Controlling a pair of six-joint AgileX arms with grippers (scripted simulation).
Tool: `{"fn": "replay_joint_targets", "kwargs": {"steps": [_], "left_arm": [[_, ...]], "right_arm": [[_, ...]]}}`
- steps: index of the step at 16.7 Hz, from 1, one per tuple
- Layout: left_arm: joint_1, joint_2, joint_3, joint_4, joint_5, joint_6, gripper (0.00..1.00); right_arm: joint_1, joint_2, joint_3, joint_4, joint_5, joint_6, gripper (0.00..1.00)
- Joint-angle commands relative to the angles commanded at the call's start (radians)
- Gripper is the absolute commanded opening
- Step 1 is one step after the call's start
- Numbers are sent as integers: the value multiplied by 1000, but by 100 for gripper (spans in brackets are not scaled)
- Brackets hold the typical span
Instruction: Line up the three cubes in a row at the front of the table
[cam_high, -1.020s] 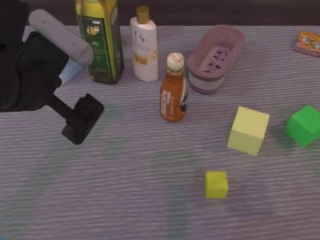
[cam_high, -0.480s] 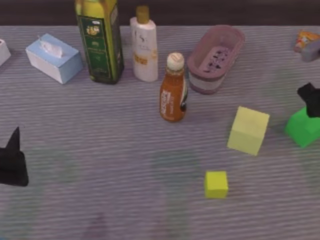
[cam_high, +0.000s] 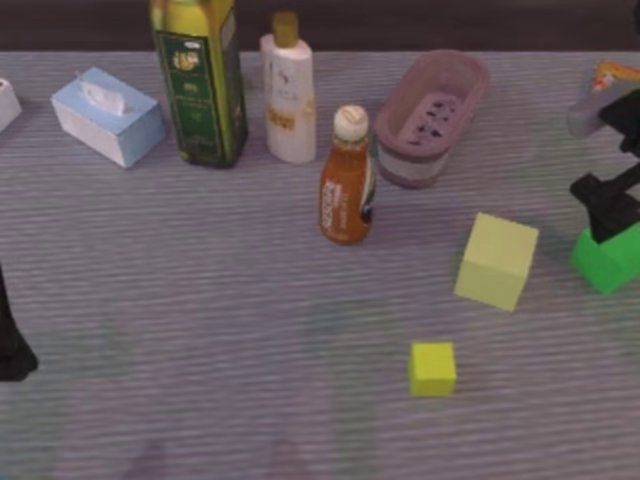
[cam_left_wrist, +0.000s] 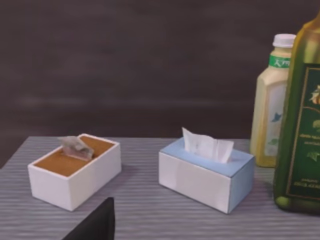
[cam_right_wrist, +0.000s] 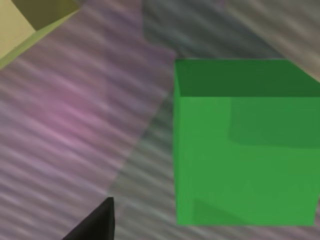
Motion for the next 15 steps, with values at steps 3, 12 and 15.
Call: {"fn": "replay_joint_targets", "kwargs": {"steps": [3, 12, 15], "left_arm": [[0, 0, 0, 0, 0, 0, 100], [0, 0, 0, 0, 0, 0, 100], [0, 0, 0, 0, 0, 0, 100]], "right_arm": [[0, 0, 0, 0, 0, 0, 100], [1, 99, -138, 246, 1, 2, 100], [1, 127, -173, 301, 1, 3, 100]]}}
